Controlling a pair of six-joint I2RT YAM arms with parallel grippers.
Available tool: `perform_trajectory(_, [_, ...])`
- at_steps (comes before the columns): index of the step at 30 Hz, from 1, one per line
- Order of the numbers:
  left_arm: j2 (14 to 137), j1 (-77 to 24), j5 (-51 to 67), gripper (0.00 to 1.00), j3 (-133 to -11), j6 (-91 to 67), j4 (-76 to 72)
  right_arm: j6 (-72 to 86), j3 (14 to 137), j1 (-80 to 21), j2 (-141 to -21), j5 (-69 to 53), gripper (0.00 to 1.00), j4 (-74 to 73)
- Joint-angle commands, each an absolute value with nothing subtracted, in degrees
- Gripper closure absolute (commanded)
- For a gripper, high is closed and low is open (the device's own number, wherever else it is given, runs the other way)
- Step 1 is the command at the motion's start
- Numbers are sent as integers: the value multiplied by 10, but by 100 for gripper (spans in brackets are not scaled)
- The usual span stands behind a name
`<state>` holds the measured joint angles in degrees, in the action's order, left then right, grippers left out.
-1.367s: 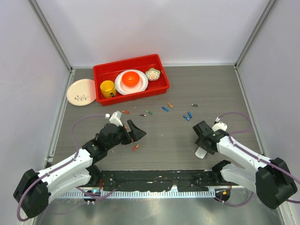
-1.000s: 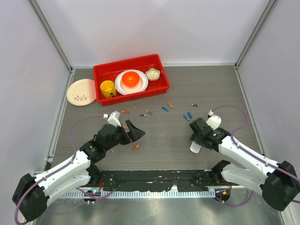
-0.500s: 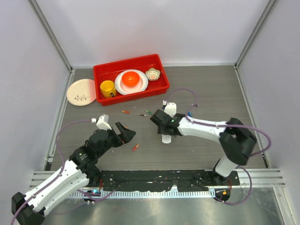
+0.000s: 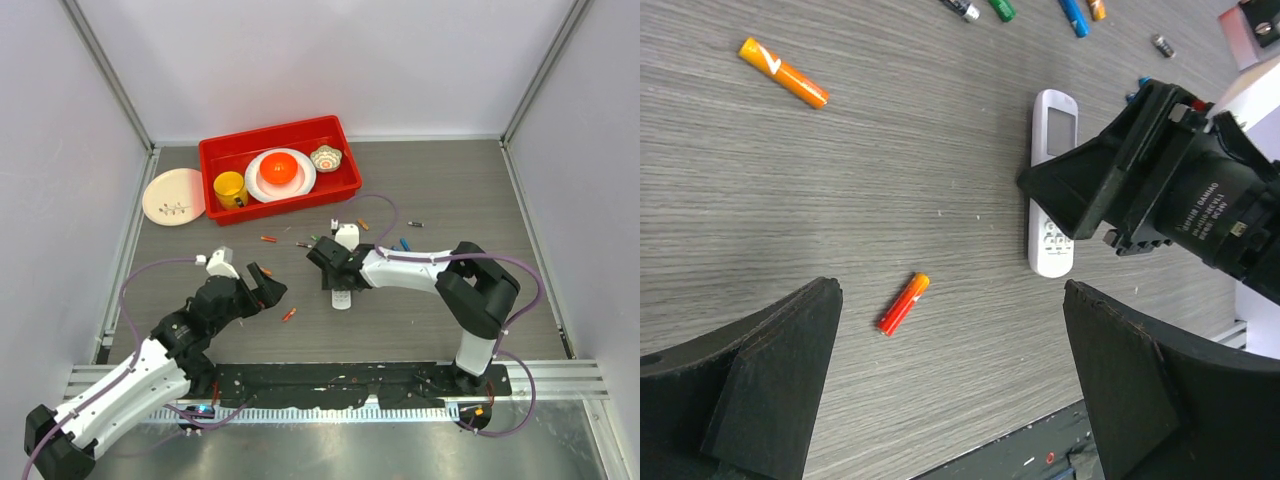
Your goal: Load the batteries into the remote control
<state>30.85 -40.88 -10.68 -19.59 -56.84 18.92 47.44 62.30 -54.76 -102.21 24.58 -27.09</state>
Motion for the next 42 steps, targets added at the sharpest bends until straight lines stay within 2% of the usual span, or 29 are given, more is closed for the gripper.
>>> perform_trajectory(1, [336, -410, -106, 3, -222, -570, 167, 469, 614, -551, -1019, 234, 33, -237])
perform_trajectory(6, [364, -410, -106, 0, -236, -563, 169, 472, 613, -551, -991, 237, 14, -235])
perform_trajectory(7, [373, -410, -107, 0, -238, -561, 170, 472, 614, -552, -979, 240, 13, -238])
perform_trajectory(11, [416, -411, -103, 0, -271, -542, 157, 474, 588, -551, -878, 290, 11, -268])
perform_trajectory(13, [456, -412, -93, 0, -290, -527, 132, 478, 561, -551, -784, 349, 10, -292])
perform_trajectory(16, [567, -460, -117, 0, -365, -515, 113, 499, 485, -550, -657, 408, 10, -318])
perform_trajectory(20, [768, -518, -154, 0, -476, -483, 119, 521, 417, -548, -531, 417, 10, -318])
perform_trajectory(23, [849, -535, -153, 0, -550, -484, 149, 502, 383, -548, -456, 388, 10, -303])
perform_trajectory(31, [983, -551, -178, 0, -655, -478, 196, 498, 350, -548, -425, 362, 9, -303])
perform_trajectory(42, [1094, -557, -199, 3, -765, -460, 275, 515, 321, -548, -379, 352, 9, -311])
